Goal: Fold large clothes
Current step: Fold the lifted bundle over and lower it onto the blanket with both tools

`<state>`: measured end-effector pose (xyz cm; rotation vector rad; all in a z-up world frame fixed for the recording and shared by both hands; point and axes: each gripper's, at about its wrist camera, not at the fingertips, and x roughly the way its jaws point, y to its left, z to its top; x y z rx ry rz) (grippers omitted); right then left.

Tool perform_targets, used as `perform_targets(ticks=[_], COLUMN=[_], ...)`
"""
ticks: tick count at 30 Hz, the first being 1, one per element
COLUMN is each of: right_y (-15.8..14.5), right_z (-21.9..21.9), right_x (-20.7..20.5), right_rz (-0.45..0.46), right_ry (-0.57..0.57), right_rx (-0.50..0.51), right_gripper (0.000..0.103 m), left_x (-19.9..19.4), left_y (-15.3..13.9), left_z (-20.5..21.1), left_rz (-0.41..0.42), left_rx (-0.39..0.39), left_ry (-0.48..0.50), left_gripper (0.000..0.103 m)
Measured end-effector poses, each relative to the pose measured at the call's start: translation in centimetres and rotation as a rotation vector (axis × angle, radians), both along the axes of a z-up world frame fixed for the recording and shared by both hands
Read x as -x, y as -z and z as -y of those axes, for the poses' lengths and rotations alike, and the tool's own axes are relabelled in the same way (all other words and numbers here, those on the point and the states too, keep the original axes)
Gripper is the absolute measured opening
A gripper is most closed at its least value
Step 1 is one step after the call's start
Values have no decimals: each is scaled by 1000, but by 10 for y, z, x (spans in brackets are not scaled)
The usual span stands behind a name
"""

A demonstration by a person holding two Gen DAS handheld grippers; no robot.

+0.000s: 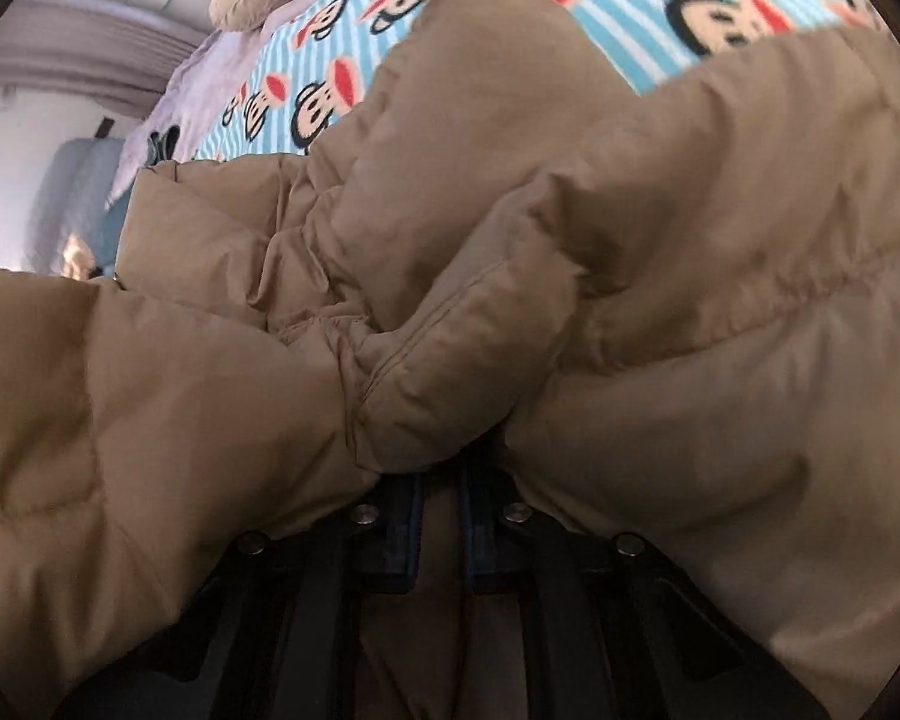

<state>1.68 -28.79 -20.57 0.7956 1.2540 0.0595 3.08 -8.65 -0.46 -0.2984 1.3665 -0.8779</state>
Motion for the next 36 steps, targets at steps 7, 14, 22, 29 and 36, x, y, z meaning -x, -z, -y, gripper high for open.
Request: perform_targets(ticks=[7, 14, 22, 29, 36], right_y=[-36, -64, -81, -121, -109], right_z=[54, 110, 131, 119, 84], right_x=[53, 148, 216, 249, 223], right_rz=[24, 40, 18, 195, 179], right_ry=[71, 223, 282, 218, 139], right_rx=[-30, 8, 71, -15, -52], right_gripper=[8, 12, 59, 68, 68], left_x=[4, 6, 9, 8, 5], left_y=[9, 50, 85, 84, 67], left_z=[63, 128, 193, 222, 231], left_rz=[-32, -134, -169, -137, -57], left_rx=[-34, -7, 33, -39, -103], left_ry=[107, 195, 283, 286, 297], left_gripper=[29, 54, 79, 79, 79])
